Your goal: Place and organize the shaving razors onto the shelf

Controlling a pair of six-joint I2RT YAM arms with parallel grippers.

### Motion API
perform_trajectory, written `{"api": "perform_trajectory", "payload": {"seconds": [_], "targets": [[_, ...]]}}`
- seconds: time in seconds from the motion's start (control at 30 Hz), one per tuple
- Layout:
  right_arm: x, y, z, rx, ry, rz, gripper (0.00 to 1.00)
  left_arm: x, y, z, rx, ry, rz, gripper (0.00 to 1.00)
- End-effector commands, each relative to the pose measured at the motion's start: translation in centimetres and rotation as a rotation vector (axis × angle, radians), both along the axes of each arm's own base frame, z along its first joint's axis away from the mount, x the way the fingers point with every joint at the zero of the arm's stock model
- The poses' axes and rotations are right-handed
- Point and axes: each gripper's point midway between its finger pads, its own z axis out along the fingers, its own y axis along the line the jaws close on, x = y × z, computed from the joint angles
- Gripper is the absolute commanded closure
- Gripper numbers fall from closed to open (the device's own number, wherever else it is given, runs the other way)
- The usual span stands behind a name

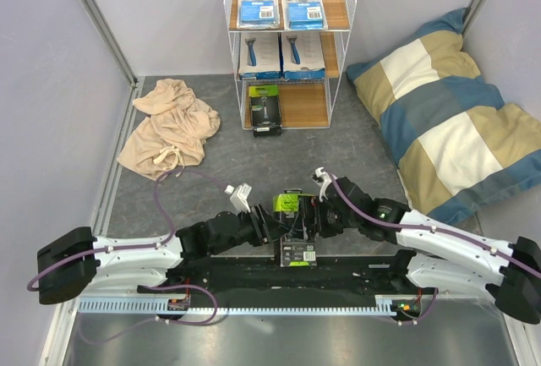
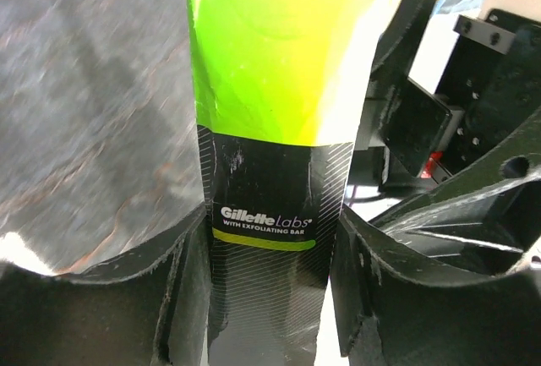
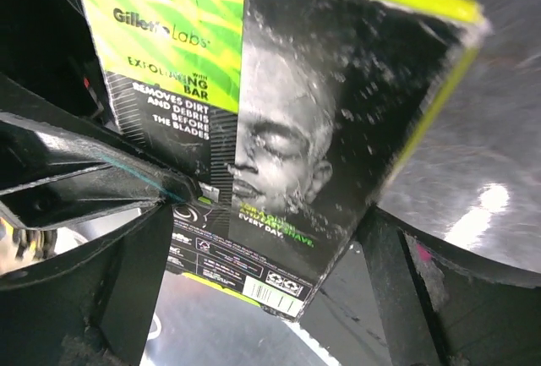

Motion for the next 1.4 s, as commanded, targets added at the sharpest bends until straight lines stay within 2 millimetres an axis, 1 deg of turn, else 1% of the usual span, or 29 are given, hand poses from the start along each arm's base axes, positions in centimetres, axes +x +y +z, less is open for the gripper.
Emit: {"api": "perform_trajectory", "payload": {"seconds": [0.0,0.03,0.07,0.1,0.23,0.27,0.3,0.43,0.47,0.5,0.53,0.57,0.6,0.63,0.67,0.73,0.77,0.83,0.87,0.9,0.93,0.97,1.0,1.03,1.17,1.27,1.3,1.33,1.37], "targets": [[4.2,-1.5,4.4,0.006,-0.18,-0.164,0.02,1.2,-1.5,4.4,-0.064,-0.102,-0.025,0.98],[4.3,-1.8,4.8,0.006,-0.187,-0.174,0.02,1.2,-1.6,4.4,-0.062,-0.102,-0.036,0.98],[5.2,-2.7,5.1,-0.018,-0.222,-0.225,0.02,1.8,-1.5,4.3,-0.055,-0.104,-0.027,0.98],[5.3,-3.5,5.5,-0.025,-0.239,-0.25,0.02,1.9,-1.7,4.6,-0.061,-0.106,-0.037,0.98],[6.4,-5.7,8.0,-0.015,-0.324,-0.36,0.02,3.1,-1.8,4.9,-0.053,-0.116,-0.038,0.98],[6.6,-6.2,8.4,-0.015,-0.341,-0.379,0.02,3.9,-1.6,5.1,-0.055,-0.123,-0.021,0.98],[6.8,-6.9,9.1,-0.009,-0.364,-0.407,0.02,3.9,-1.9,5.2,-0.056,-0.117,-0.048,0.98],[6.9,-7.6,10.2,-0.004,-0.396,-0.421,0.02,5.7,-1.9,5.7,-0.063,-0.131,-0.058,0.98],[6.9,-7.5,10.2,-0.007,-0.395,-0.419,0.02,6.7,-1.6,5.8,-0.063,-0.134,-0.047,0.98],[6.9,-7.4,10.0,-0.014,-0.389,-0.413,0.02,6.9,-1.8,6.6,-0.078,-0.147,-0.071,0.98],[6.8,-7.2,10.0,-0.012,-0.386,-0.4,0.02,7.3,-1.8,6.3,-0.071,-0.14,-0.075,0.98],[6.8,-7.1,10.0,-0.009,-0.384,-0.393,0.02,8.4,-1.4,6.7,-0.074,-0.149,-0.06,0.98],[6.8,-6.9,9.8,-0.015,-0.379,-0.387,0.02,8.7,-1.6,7.4,-0.086,-0.163,-0.081,0.98],[6.7,-6.7,9.7,-0.014,-0.376,-0.376,0.02,9.2,-1.5,7.4,-0.082,-0.163,-0.079,0.98],[6.7,-6.6,9.6,-0.017,-0.374,-0.372,0.02,10.4,-0.9,7.8,-0.086,-0.172,-0.058,0.98],[6.8,-6.3,9.6,-0.013,-0.374,-0.362,0.02,11.1,-0.7,8.7,-0.104,-0.187,-0.076,0.98],[6.7,-6.1,9.6,-0.006,-0.373,-0.352,0.02,12.3,-0.2,9.2,-0.11,-0.196,-0.056,0.98],[6.8,-5.6,9.5,0.01,-0.37,-0.338,0.02,12.9,0.1,9.8,-0.127,-0.207,-0.079,0.98],[6.6,-5.2,9.4,0.024,-0.359,-0.318,0.02,14.0,0.7,10.3,-0.131,-0.213,-0.062,0.98],[6.8,-4.6,9.6,0.05,-0.361,-0.313,0.02,14.1,0.8,10.6,-0.141,-0.213,-0.084,0.98],[6.7,-4.3,9.2,0.056,-0.353,-0.301,0.02,14.4,1.0,11.0,-0.154,-0.224,-0.087,0.98],[6.4,-3.6,9.2,0.082,-0.336,-0.273,0.02,15.5,1.6,11.3,-0.158,-0.228,-0.073,0.98],[6.8,-3.1,9.3,0.105,-0.335,-0.272,0.02,15.3,1.7,11.5,-0.175,-0.222,-0.1,0.98],[6.6,-2.6,8.9,0.117,-0.323,-0.252,0.02,16.1,2.6,11.8,-0.189,-0.223,-0.086,0.98],[6.9,-0.8,8.9,0.206,-0.298,-0.205,0.02,17.3,4.2,13.2,-0.261,-0.254,-0.094,0.98],[7.8,0.6,9.3,0.3,-0.288,-0.174,0.02,18.1,5.4,13.3,-0.274,-0.248,-0.086,0.98],[8.2,0.5,8.8,0.318,-0.27,-0.187,0.02,18.2,5.6,13.5,-0.284,-0.248,-0.093,0.98],[7.9,0.9,9.0,0.352,-0.251,-0.157,0.02,18.6,6.2,13.5,-0.287,-0.25,-0.079,0.98],[8.6,1.4,9.7,0.402,-0.268,-0.154,0.02,18.7,6.4,13.5,-0.289,-0.249,-0.077,0.98]]}}
